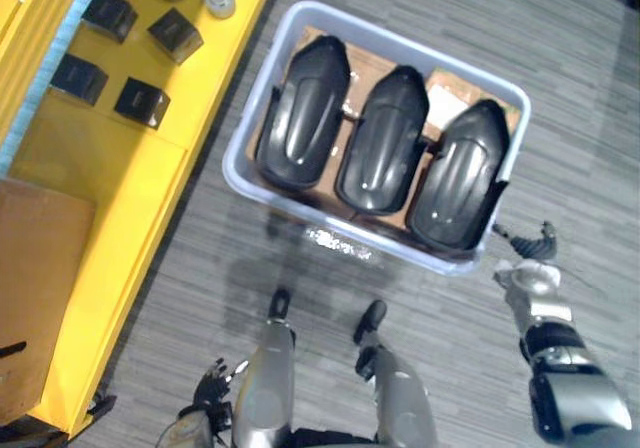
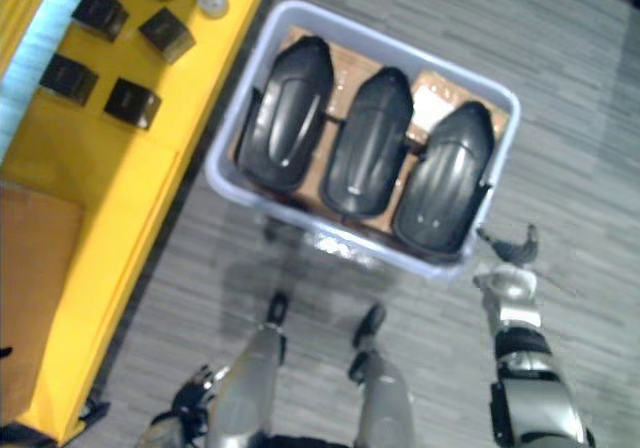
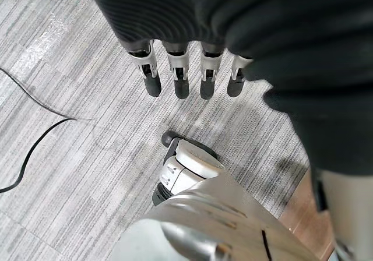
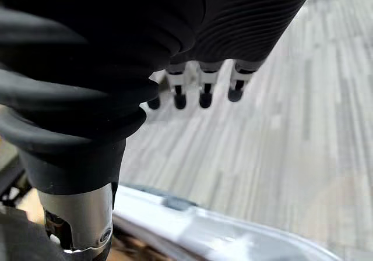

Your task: Walk over and take plastic housings, then place them on the shelf

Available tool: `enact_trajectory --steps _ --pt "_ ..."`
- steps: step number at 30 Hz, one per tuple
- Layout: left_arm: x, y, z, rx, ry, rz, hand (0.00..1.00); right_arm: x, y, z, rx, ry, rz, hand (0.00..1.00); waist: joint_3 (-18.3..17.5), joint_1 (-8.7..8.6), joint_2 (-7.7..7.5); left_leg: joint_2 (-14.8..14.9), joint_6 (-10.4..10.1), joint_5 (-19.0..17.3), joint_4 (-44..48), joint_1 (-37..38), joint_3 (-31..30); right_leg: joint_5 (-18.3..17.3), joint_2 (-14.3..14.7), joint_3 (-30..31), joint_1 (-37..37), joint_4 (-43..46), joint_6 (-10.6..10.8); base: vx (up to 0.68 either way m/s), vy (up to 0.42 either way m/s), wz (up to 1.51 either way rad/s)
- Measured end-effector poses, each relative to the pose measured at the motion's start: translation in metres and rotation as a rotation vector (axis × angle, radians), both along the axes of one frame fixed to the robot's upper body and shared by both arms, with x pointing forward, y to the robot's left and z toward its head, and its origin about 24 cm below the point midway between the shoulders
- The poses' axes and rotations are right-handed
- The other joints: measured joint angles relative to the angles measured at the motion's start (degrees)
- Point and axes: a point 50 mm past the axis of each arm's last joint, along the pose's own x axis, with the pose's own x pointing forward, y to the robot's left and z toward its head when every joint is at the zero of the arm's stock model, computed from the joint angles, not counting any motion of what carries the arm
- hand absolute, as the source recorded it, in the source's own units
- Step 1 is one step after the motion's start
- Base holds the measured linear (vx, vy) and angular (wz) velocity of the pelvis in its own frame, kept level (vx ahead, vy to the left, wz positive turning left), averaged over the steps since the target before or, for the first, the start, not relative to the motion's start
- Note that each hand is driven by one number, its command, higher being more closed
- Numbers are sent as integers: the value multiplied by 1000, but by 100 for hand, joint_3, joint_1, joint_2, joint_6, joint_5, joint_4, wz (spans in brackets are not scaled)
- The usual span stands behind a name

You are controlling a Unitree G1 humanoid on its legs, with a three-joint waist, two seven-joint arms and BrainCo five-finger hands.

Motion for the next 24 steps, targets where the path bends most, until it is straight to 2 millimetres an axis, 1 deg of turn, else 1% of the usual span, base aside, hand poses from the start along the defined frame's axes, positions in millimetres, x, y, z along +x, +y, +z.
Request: enact_trajectory --steps 4,6,8,10,15,18,19,21,22,24 --pt "3 -1 1 -1 -18 -2 0 12 5 10 -1 -12 10 0 29 7 49 -9 5 4 179 -178 -45 -11 -10 -25 -113 92 -16 2 8 4" --pt "6 -5 2 -16 -23 -12 0 17 5 15 -4 -22 3 0 48 37 86 -18 7 5 184 -243 -84 -40 -27 -41 -207 193 -55 -23 8 10" --pt "11 -6 3 -15 -38 -24 0 20 3 22 -19 -42 -24 0 84 104 161 -23 6 4 279 -387 -142 -101 -38 -63 -310 305 -23 -31 -3 11" --pt "12 -7 3 -16 -38 -25 0 23 2 31 -36 -80 -41 0 99 108 204 -31 7 4 333 -479 -161 -168 -70 -75 -430 464 -34 -46 -5 8" --pt "12 -9 3 -16 -43 -33 0 25 -4 47 -117 -134 -82 0 105 92 227 -39 8 3 343 -500 -158 -218 -104 -52 -511 622 -36 -49 -2 0" --pt "13 -10 3 -11 -58 -38 0 26 -4 62 -181 -204 -117 0 103 63 231 -40 9 18 350 -580 -151 -233 -117 -27 -632 700 -32 -46 -4 -1" --pt "12 -10 3 -15 -56 -32 0 25 -3 69 -206 -242 -138 0 103 44 231 -37 8 30 347 -586 -145 -233 -117 -11 -655 727 -32 0 0 0" --pt "11 -10 3 -26 -56 -21 0 23 -3 74 -232 -271 -150 0 103 27 231 -34 8 32 350 -576 -131 -233 -118 10 -665 753 -32 -1 0 -3" --pt "11 -10 2 -31 -53 -16 0 15 -6 83 -263 -336 -203 0 103 -47 230 -32 9 38 356 -562 -103 -233 -118 56 -675 773 -32 -4 4 -15" --pt "11 -10 2 -37 -53 -14 0 -3 -12 81 -287 -380 -307 0 100 -83 224 -12 11 38 343 -462 24 -233 -110 202 -676 812 -32 -15 3 -25"
